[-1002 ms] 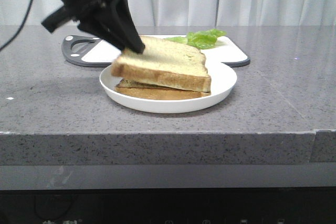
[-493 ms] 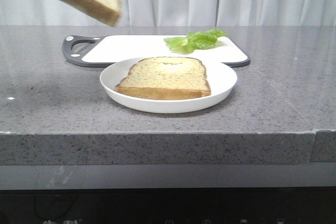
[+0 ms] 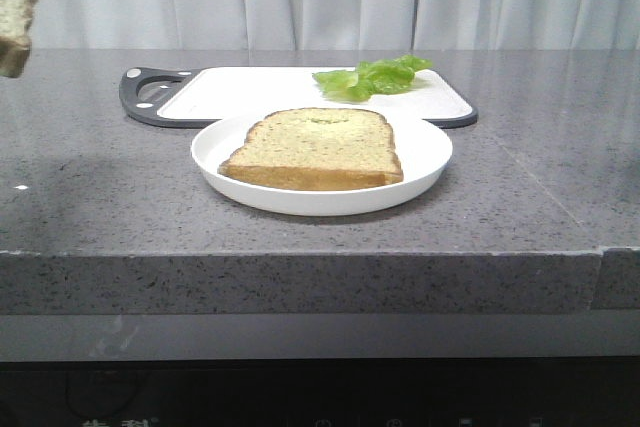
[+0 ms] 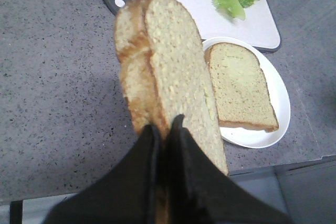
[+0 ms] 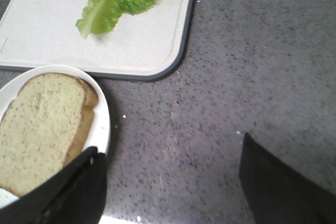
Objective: Left arm grabs bread, right arm adds lettuce
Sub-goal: 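Grip the top bread slice with the left gripper and lift it away, then reach the right gripper to the lettuce leaf and grasp it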
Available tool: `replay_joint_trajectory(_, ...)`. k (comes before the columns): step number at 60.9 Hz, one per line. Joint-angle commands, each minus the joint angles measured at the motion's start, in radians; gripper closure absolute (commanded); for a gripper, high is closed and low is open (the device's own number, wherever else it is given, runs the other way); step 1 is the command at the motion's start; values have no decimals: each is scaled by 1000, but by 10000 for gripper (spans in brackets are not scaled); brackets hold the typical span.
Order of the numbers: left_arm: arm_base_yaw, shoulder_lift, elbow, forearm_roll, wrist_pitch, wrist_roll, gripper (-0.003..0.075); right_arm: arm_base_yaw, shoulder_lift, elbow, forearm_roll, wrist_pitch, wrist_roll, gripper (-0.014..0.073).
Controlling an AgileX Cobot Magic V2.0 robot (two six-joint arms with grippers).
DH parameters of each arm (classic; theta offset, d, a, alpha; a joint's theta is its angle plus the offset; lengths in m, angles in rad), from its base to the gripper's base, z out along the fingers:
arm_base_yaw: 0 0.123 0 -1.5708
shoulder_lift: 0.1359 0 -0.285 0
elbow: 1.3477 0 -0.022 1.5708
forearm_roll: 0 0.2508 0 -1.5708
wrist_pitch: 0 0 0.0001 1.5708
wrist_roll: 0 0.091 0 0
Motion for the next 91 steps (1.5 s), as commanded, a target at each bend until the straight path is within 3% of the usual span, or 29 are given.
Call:
replay_joint_trajectory(1, 4, -37, -24, -37, -44, 4, 741, -5, 78, -99, 93, -59, -52, 53)
replay_joint_trajectory(30, 4, -48, -24, -37, -46, 4, 741, -1, 561, -518, 302, -1, -104, 53)
replay_joint_trajectory(44, 4, -48, -24, -37, -46, 4, 741, 24, 748, -724, 316, 52, -105, 53)
replay_joint_trajectory(74, 4, -48, -24, -37, -46, 4, 741, 37, 979, -932, 427, 62, -119, 57)
replay_joint_trajectory(79, 4, -48, -24, -37, -46, 4, 741, 37, 995, -951, 453, 79, -143, 108)
replay_joint_trajectory(91, 4, -48, -24, -37, -46, 4, 741, 37, 1003, -952, 484, 93, -146, 362)
